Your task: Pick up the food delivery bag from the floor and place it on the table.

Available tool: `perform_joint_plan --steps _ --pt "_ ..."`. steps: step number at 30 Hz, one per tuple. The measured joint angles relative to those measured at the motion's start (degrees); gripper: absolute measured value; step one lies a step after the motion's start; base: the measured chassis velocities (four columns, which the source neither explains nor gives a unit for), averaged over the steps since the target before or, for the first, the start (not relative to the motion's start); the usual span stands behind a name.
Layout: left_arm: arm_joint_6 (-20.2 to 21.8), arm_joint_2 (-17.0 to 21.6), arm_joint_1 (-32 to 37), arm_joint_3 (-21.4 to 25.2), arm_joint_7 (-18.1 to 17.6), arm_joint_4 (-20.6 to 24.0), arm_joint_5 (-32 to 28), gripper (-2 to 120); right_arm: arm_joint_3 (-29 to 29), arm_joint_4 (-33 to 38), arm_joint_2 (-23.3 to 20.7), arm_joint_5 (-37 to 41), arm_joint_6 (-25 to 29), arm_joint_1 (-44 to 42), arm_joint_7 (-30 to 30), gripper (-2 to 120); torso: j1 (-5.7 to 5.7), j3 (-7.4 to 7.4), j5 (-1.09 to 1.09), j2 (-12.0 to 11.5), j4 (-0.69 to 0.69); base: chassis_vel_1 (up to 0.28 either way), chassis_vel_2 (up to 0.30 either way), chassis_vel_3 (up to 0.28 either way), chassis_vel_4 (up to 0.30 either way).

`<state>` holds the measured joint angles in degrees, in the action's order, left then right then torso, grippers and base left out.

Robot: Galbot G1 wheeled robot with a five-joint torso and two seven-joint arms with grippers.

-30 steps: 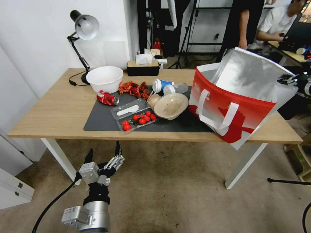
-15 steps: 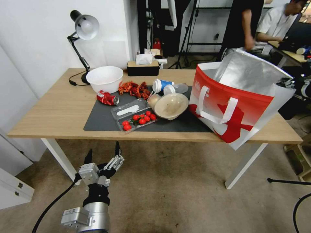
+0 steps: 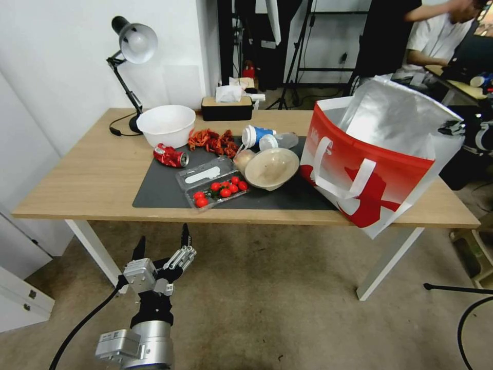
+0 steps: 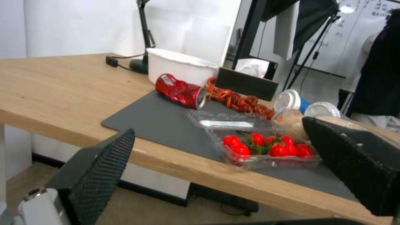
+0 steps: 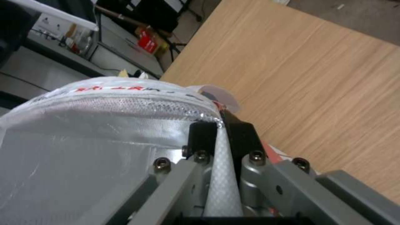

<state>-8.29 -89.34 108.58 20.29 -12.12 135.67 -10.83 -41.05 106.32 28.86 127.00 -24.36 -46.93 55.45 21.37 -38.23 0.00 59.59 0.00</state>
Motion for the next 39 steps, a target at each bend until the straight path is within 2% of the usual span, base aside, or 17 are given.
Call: perform_joint_plan --steps 7,19,39 --pt "0.0 0.1 0.1 0.0 0.0 0.0 0.0 100 1.4 -1.0 0.2 -1.7 0.4 1.0 -2.8 0 0.00 0.00 0.00 0.0 -0.01 0.000 0.000 0.000 0.000" --pt "0.0 0.1 0.1 0.1 0.0 0.0 -0.1 100 8.4 -4.1 2.0 -6.8 1.5 8.3 -5.9 0 0.00 0.00 0.00 0.0 0.00 0.000 0.000 0.000 0.000" --pt "-0.2 0.1 0.2 0.0 0.0 -0.2 -0.2 100 12.0 -8.1 3.5 -10.2 1.6 11.8 -8.1 0 0.00 0.00 0.00 0.0 0.00 0.000 0.000 0.000 0.000"
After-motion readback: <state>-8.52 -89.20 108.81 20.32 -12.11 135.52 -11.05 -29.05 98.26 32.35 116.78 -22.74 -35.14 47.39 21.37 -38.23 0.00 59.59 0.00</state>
